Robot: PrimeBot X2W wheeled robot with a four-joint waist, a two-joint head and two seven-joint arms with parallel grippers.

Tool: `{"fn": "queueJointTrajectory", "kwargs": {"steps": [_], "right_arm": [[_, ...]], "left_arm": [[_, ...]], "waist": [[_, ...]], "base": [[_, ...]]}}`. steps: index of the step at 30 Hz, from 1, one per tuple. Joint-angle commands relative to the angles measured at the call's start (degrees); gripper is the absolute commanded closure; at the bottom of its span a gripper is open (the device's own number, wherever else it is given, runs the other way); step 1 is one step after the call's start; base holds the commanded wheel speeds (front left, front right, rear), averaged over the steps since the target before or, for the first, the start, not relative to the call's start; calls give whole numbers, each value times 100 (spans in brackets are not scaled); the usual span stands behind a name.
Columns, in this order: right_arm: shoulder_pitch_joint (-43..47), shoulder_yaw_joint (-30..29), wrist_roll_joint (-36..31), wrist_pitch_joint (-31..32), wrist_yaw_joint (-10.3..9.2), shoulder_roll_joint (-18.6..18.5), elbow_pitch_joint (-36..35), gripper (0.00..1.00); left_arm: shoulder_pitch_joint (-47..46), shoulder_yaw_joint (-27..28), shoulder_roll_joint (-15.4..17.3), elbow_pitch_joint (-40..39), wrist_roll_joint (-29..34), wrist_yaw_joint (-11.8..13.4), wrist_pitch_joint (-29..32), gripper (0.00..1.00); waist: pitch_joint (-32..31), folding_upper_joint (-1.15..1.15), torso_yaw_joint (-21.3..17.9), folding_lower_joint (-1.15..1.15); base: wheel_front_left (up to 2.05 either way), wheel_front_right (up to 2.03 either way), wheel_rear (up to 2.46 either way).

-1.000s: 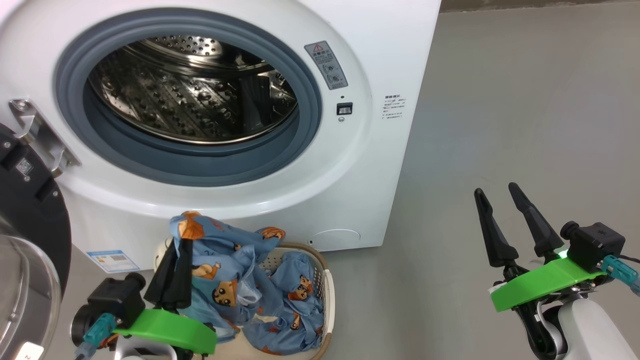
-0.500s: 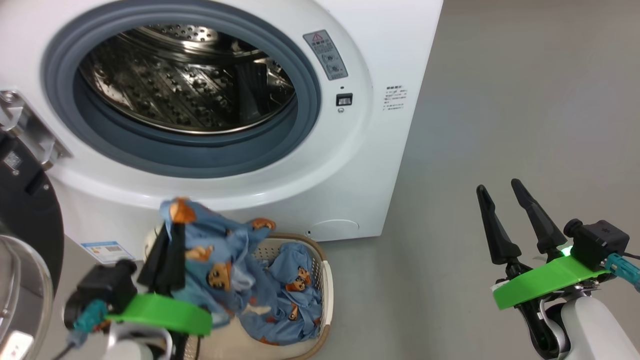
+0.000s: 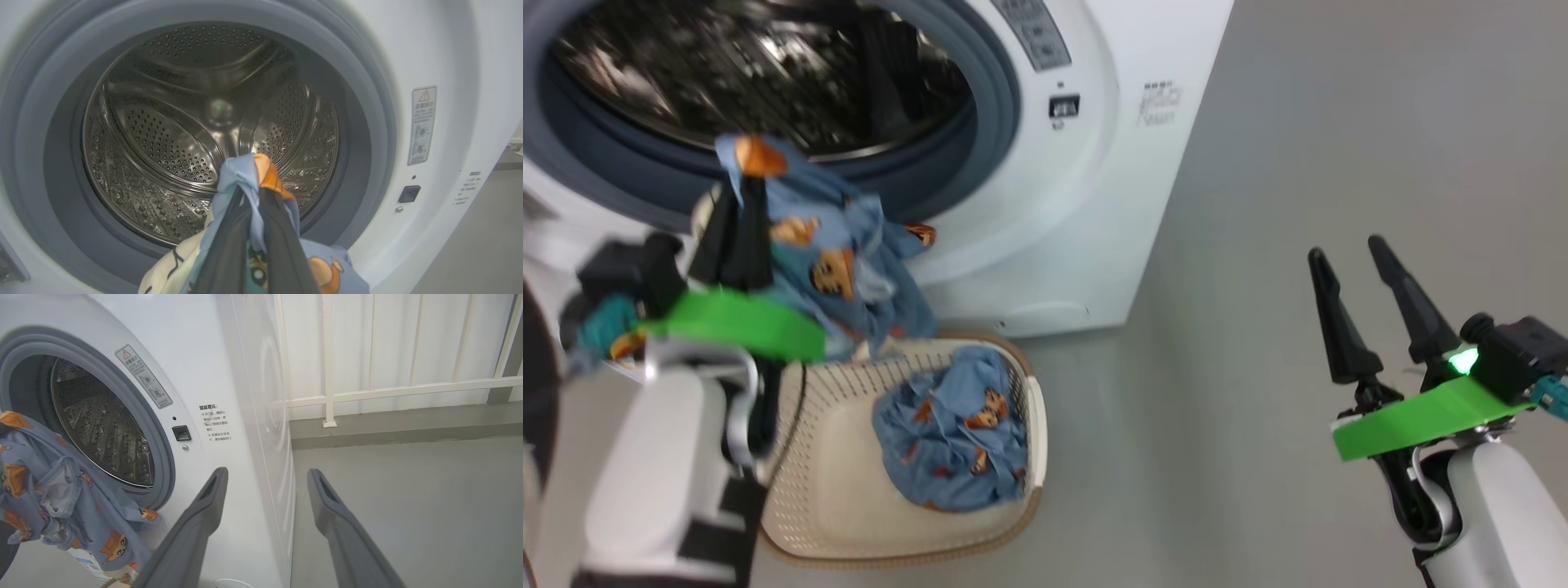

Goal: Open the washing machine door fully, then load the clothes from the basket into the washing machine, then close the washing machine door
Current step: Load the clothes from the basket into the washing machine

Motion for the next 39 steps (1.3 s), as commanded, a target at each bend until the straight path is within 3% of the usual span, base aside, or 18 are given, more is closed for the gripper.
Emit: {"fn": "queueJointTrajectory", "kwargs": {"steps": [1, 12, 25, 29, 34, 38, 39], "right_arm": [[-121, 76, -94, -27, 9, -28, -175, 0], [-522, 36, -92, -27, 9, 80, -353, 0], [-786, 48, -105, -27, 9, 243, -429, 0], [-768, 45, -105, -27, 9, 265, -422, 0], [-805, 50, -114, -27, 9, 307, -422, 0], [-817, 50, -117, -27, 9, 340, -404, 0], [-816, 45, -114, -27, 9, 344, -396, 0]], "left_arm": [[-459, 181, 160, 188, -7, -45, -33, 100], [-2576, 357, 414, 2311, -10, -183, -35, 100], [-4038, 413, 765, 3328, 329, -242, -35, 100], [-4287, 444, 771, 3274, 412, -200, -35, 100], [-4365, 728, 758, 2377, 600, -20, -36, 100], [-4168, 887, 704, 2250, 725, 22, -36, 100], [-4136, 913, 688, 2340, 732, 19, -36, 58]], "waist": [[524, 0, -214, 0], [1830, 0, -629, 0], [2603, 0, -1009, 0], [2651, 0, -1041, 0], [2707, 0, -1075, 0], [2686, 0, -1061, 0], [2679, 0, -1052, 0]], "base": [[0, 0, 0], [0, 0, 0], [0, 0, 0], [0, 0, 0], [0, 0, 0], [0, 0, 0], [0, 0, 0]]}}
